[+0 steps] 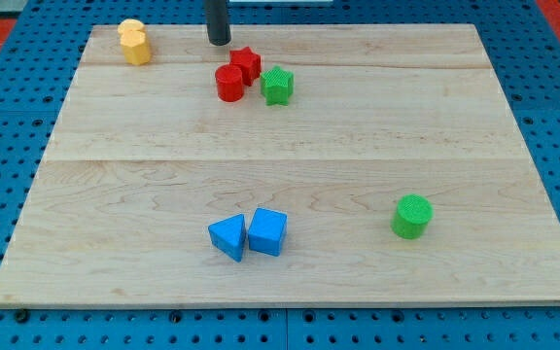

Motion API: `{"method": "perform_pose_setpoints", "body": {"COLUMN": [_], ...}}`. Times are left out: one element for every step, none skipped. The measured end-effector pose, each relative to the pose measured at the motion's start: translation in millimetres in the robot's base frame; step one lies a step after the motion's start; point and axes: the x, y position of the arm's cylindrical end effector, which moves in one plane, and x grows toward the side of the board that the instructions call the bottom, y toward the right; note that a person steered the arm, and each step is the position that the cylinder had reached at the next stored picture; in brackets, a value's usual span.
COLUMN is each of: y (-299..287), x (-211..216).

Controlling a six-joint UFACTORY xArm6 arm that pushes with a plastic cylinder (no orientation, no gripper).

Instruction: Push the red blocks slightly towards down

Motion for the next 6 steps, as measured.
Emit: {"method": "perform_pose_setpoints", "body": {"y": [13, 28, 32, 32, 28, 28], "x": [6, 23, 46, 70, 79, 90]}}
